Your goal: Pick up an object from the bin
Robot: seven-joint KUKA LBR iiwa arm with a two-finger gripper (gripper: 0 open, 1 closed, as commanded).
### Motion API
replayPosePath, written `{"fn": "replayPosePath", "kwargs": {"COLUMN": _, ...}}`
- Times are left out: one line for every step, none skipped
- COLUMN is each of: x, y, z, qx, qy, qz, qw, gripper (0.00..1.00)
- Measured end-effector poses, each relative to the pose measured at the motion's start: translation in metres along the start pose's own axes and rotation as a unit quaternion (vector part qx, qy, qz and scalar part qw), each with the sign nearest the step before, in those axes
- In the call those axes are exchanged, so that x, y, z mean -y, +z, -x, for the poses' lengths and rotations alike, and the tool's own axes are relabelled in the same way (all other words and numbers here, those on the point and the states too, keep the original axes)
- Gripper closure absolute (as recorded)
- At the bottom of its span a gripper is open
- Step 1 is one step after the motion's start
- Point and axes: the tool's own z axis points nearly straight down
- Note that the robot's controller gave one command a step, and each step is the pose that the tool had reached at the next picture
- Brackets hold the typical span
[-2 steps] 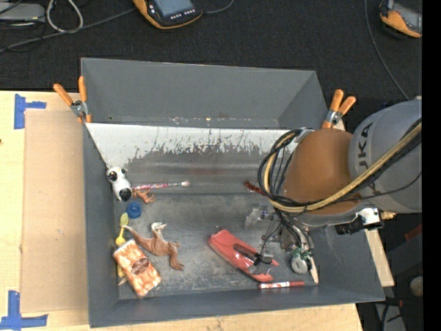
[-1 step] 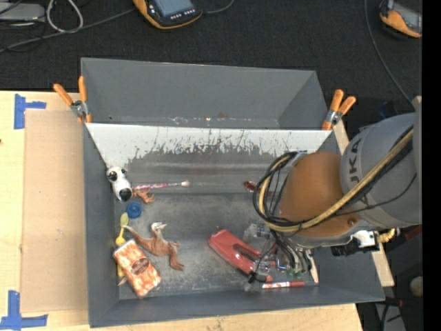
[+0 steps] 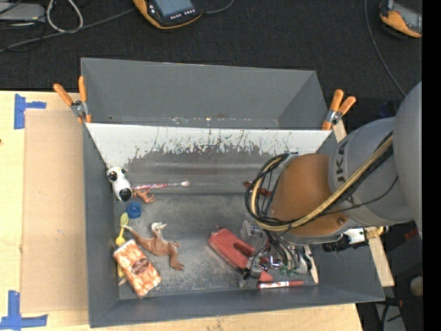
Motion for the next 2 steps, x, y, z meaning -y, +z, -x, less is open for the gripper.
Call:
{"fn": "replayPosePath", "kwargs": {"x": 0.0014, "y": -0.0026, "z": -0.0057, "qx": 0.0016, "qy": 0.068, "qz": 0.002, "qw": 0.9977, "gripper": 1.0}}
{"fn": "replayPosePath", "kwargs": {"x": 0.0014, "y": -0.003, "z": -0.0057, "qx": 0.0017, "qy": 0.068, "qz": 0.002, "qw": 0.9977, "gripper": 1.0}}
